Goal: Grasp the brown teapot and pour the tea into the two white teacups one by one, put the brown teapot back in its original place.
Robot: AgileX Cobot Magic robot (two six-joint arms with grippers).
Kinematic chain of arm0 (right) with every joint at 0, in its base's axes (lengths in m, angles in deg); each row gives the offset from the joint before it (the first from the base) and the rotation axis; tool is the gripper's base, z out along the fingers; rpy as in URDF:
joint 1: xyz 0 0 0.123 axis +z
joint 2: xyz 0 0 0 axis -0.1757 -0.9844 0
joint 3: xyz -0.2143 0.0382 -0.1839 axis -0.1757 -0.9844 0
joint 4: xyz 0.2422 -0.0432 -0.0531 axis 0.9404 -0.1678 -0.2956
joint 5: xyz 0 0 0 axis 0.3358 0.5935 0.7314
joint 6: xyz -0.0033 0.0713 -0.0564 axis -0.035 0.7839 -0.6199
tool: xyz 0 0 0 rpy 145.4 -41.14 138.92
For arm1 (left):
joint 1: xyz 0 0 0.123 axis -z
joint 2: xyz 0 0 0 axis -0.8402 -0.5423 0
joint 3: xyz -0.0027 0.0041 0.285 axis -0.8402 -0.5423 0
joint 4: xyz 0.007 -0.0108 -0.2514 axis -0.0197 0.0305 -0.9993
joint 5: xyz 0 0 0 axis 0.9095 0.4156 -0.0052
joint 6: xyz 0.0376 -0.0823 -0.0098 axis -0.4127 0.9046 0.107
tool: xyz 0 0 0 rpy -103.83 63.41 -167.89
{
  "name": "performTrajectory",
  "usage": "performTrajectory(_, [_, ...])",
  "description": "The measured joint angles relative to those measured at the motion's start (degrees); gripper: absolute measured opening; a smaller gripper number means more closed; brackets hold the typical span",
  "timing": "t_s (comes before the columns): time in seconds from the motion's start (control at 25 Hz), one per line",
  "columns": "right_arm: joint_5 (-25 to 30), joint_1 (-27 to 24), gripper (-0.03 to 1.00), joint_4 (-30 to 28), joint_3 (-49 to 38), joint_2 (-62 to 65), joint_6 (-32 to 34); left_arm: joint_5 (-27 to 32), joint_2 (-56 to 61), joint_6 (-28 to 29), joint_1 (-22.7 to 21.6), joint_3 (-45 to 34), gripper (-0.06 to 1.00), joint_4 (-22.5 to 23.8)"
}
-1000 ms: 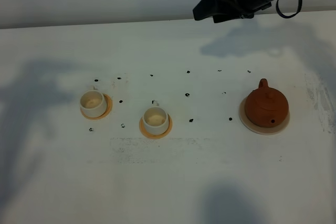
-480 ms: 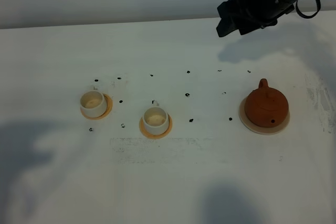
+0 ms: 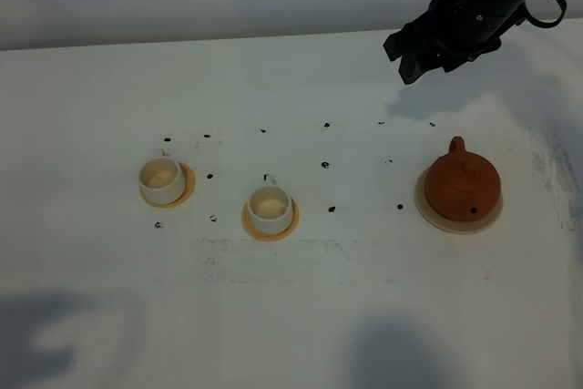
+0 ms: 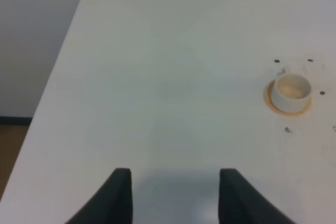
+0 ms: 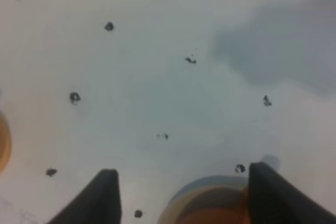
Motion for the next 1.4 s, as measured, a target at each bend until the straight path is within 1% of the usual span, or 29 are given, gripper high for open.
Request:
performTrajectory(0.28, [-0.63,0.47,0.53,-2.88,0.0,0.0,0.38,0.2,6.24,0.08,0.0,-10.43,0.38,-5.08])
performTrajectory(0.4, [-3.28,0.47,0.53,-3.69,0.0,0.0,0.38,-0.48,9.08,0.08,0.0,-14.12,0.38,-7.01])
performTrajectory(0.6, [-8.11,0.47,0.53,-3.7,0.0,-0.3,0.38,-0.77,13.42,0.19,0.0,-17.4,0.38,-7.66])
performTrajectory(1.04, [-10.32,0.47,0.53,-3.75,0.0,-3.87,0.27,1.02,15.17,0.19,0.0,-20.21,0.38,-6.98])
performTrajectory(1.4, [-16.95,0.47,0.53,-3.75,0.0,-4.12,0.22,1.02,15.17,0.19,0.0,-20.21,0.38,-6.92])
